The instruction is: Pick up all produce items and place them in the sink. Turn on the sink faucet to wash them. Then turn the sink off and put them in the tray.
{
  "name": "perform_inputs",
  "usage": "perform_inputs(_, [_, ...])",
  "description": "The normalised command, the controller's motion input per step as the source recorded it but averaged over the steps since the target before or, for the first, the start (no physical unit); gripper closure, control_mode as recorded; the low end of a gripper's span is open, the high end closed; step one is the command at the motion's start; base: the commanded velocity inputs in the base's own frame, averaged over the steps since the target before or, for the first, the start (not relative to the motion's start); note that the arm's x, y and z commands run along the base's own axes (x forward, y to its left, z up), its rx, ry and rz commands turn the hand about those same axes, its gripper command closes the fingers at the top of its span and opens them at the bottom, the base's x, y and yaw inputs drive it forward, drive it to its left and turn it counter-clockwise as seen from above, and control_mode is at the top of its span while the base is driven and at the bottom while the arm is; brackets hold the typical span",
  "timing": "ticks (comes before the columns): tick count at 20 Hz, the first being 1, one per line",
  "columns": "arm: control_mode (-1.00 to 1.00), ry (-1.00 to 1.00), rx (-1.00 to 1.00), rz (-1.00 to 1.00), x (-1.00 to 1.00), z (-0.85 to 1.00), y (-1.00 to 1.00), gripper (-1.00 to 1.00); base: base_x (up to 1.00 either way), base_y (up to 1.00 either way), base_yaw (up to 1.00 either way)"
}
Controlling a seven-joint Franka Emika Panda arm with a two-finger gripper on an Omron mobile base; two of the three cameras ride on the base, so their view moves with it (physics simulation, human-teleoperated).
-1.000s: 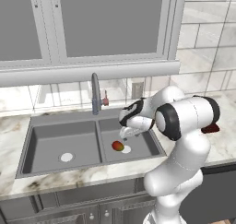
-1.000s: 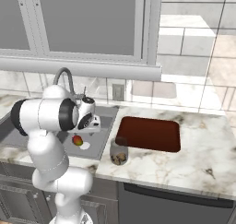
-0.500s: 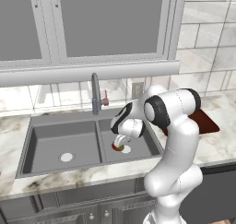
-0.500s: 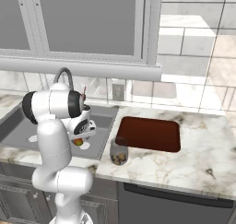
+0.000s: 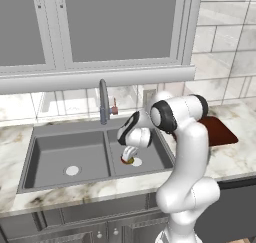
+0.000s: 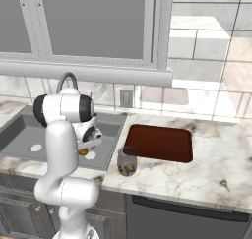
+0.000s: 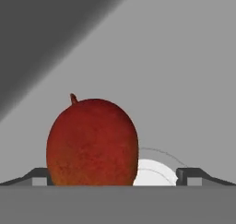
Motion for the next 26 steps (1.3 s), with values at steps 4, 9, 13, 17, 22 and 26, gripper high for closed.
perform_inputs(4, [-1.00,0.10,-0.06,0.06,0.00,-0.41,0.06,-1.00,0.00,0.00,0.00])
perform_inputs(9, [-1.00,0.11,-0.05,0.01,0.00,-0.36,0.00,1.00,0.00,0.00,0.00])
perform_inputs(13, [-1.00,0.10,-0.05,0.00,0.01,-0.09,0.00,1.00,0.00,0.00,0.00])
perform_inputs(17, [-1.00,0.03,0.00,0.00,0.02,0.31,-0.26,1.00,0.00,0.00,0.00])
perform_inputs(22, [-1.00,0.00,0.00,0.00,-0.12,0.99,-0.67,1.00,0.00,0.00,0.00])
perform_inputs(26, [-1.00,0.01,-0.06,0.00,-0.09,1.00,-0.90,1.00,0.00,0.00,0.00])
